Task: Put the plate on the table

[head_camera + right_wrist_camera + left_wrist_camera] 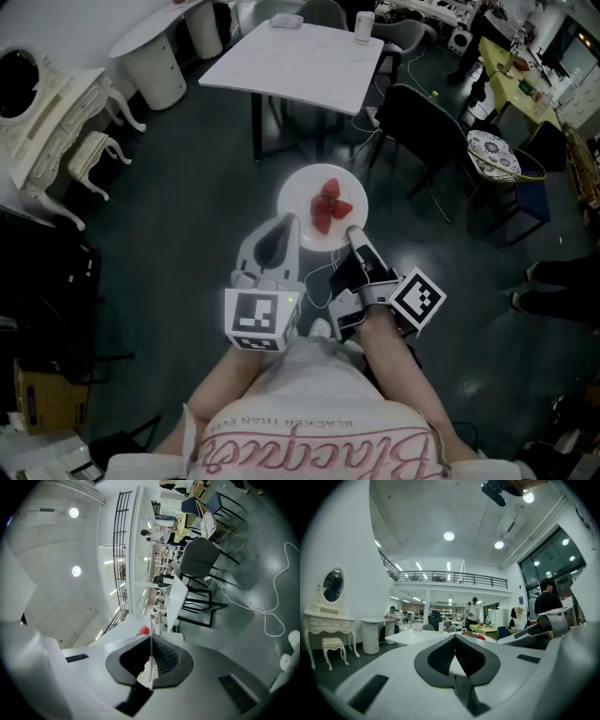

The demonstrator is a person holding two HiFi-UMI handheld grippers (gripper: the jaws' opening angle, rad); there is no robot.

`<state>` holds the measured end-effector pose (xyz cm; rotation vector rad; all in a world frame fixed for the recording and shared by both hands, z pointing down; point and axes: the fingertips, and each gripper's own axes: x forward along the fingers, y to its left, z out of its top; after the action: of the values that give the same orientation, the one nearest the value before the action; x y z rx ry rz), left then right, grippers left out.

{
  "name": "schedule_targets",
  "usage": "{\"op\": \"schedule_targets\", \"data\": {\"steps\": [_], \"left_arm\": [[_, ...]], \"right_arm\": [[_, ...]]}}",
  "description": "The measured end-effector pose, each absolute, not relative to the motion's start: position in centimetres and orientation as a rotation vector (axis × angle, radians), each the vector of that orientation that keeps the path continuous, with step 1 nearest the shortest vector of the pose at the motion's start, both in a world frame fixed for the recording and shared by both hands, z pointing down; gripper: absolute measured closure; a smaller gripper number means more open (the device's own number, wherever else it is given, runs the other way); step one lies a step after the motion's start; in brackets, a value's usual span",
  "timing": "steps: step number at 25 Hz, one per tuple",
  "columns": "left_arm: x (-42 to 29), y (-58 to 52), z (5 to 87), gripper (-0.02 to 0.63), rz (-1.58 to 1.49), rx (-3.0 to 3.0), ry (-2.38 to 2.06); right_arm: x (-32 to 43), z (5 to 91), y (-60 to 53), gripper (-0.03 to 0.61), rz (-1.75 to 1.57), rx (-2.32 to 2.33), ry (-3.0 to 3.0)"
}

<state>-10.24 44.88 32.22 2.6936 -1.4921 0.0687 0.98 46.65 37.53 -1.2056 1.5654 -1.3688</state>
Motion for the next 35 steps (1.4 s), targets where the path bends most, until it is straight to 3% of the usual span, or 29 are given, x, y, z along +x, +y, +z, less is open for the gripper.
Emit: {"op": "schedule_targets", "data": {"steps": [24, 35], "left_arm": [[-10.4, 44.6, 32.9, 0.609, 0.042, 2.674, -1.564], [-7.1, 33.9, 32.6, 0.609, 0.003, 2.665, -1.574]], "right_arm": [[1.6, 38.8, 46.3, 0.566, -1.392, -1.175, 1.590], [5.7, 39.0, 36.2, 0.566, -1.388, -1.168, 1.568]]}}
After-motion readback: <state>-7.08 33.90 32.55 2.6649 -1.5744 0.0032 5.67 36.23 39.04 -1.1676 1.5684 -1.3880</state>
